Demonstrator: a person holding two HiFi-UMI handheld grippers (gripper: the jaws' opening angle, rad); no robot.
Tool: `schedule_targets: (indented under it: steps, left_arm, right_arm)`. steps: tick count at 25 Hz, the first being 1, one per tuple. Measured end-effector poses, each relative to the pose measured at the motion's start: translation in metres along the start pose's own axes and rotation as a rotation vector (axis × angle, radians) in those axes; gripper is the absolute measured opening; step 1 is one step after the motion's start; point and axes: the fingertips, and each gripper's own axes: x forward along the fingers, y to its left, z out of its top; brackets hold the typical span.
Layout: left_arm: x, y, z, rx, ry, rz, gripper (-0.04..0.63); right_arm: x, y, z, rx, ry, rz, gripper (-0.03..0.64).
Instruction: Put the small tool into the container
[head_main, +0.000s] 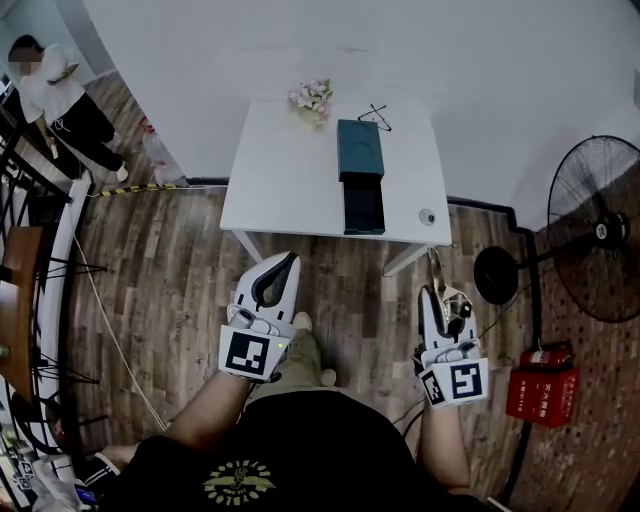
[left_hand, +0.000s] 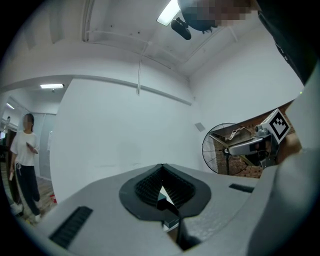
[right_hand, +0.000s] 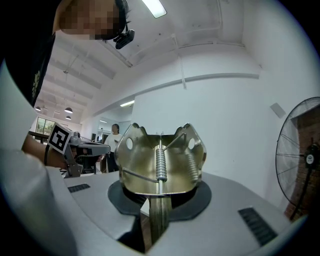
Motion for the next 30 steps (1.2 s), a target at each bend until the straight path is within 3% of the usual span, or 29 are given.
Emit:
schedule_targets:
  steps: [7, 30]
  left_arm:
    - [0.045, 0.005, -0.001, 0.032, -0.002, -0.031, 0.006]
    - [0.142, 0.058, -0.036, -0.015, 0.047, -0.039, 0.006]
  right_arm:
    - [0.033, -0.017, -0.001, -0.006, 0.002, -0.009, 0.077]
    - [0.144, -0.056, -0.023, 0.029, 0.054, 0.017, 0.077]
